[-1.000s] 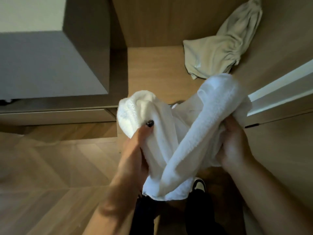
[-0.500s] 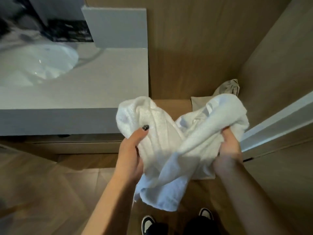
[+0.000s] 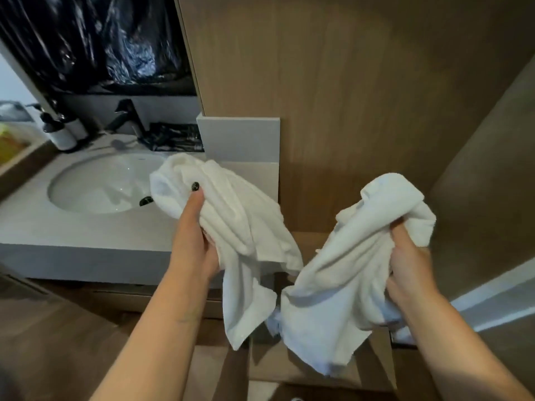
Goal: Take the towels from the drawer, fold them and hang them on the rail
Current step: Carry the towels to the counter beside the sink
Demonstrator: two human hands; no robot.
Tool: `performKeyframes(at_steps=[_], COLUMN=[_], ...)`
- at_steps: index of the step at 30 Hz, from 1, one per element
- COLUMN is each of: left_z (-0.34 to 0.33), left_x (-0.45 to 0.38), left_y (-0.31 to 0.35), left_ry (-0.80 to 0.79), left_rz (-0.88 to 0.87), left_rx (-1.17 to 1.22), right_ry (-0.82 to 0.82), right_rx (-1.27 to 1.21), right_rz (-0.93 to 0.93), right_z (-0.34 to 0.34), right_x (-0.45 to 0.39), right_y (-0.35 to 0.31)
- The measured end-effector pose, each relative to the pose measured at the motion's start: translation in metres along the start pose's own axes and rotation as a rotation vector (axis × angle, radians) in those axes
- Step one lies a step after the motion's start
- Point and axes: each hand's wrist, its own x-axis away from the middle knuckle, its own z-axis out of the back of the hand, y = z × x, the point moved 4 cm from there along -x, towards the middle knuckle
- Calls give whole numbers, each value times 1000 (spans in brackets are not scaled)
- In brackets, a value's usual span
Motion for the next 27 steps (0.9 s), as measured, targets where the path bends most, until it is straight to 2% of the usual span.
performKeyframes(at_steps=[9, 13, 18, 20, 22, 24, 27], left_z=[-68, -108, -144, -136, -106, -62, 8], left_x=[-62, -93, -146, -174, -207, -236, -265], left_y=[36, 33, 38, 40, 35, 26, 9], left_ry=[100, 17, -171, -187, -116, 26, 201], left_rz=[-74, -42, -48, -44, -12, 60, 261], left_rx=[146, 215, 301, 347, 346, 239, -19], right_ry=[-122, -129, -58, -29, -9, 28, 59], right_rx=[208, 230, 256, 271, 300, 327, 330], right_rz=[302, 421, 559, 597, 624, 640, 627], right_z=[-67, -92, -120, -133, -147, -166, -199], right_x=[-54, -69, -87, -91, -95, -101, -113], right_y=[-75, -97, -117, -119, -118, -111, -89])
